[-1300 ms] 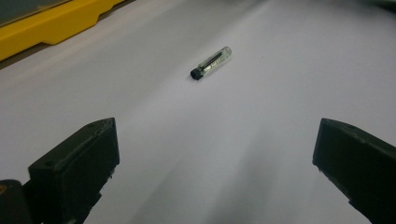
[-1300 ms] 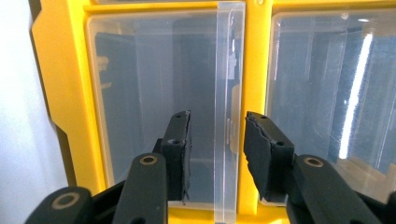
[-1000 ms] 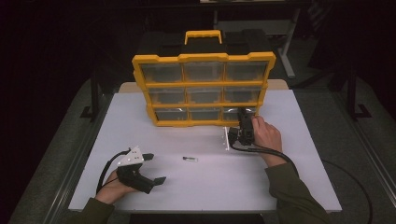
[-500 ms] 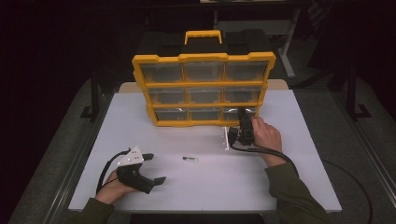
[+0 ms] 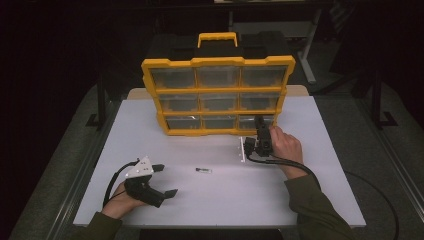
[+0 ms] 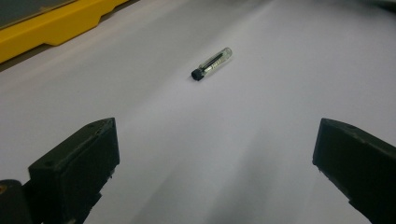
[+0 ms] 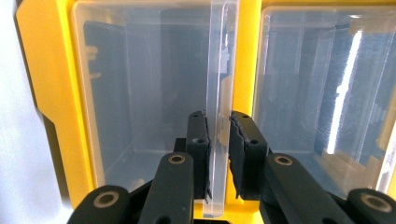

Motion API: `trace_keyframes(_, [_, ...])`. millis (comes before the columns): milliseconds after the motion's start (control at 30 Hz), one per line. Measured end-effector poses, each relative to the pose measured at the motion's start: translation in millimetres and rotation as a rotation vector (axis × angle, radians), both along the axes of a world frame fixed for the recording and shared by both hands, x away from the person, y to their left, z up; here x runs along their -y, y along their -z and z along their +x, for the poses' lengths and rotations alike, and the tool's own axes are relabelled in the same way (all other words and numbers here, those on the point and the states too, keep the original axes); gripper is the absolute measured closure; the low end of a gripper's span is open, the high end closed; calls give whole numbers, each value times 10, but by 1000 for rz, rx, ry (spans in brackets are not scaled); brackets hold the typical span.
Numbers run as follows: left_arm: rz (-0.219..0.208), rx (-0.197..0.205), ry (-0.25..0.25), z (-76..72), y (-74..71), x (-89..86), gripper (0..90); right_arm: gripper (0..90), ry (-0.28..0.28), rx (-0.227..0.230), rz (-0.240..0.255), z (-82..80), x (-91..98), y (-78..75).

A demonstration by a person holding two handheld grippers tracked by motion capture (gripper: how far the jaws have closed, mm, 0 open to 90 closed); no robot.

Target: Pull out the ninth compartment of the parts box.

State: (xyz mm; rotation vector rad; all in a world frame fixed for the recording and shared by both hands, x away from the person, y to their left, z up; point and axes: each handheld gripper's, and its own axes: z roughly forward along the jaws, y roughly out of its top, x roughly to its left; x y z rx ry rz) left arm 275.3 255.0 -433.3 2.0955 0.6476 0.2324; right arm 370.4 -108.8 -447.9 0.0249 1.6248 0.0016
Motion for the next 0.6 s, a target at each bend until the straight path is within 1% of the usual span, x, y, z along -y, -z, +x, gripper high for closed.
trace_keyframes(200, [4, -1, 0, 0, 2, 1, 4, 779, -9, 6, -8, -33, 12, 2])
trace_keyframes(300, [3, -1, -1, 0, 2, 2, 4, 779, -17, 2, -18, -43, 15, -10])
trace_keyframes(333, [2, -1, -1, 0, 2, 1, 4, 779, -14, -6, -26, -50, 18, -18])
trace_keyframes(433, [-4, -2, -4, -1, 2, 2, 4, 779, -17, -10, -28, -60, 19, -21])
trace_keyframes(467, [0, -2, -3, -1, 2, 1, 4, 779, -17, -5, -31, -65, 18, -20])
trace_keyframes(500, [3, -1, -2, -4, 1, 1, 4, 780, -16, 11, -33, -77, 18, -13])
trace_keyframes(600, [-1, -4, -5, -7, 0, 2, 4, 780, -18, 10, -28, -86, 19, -11])
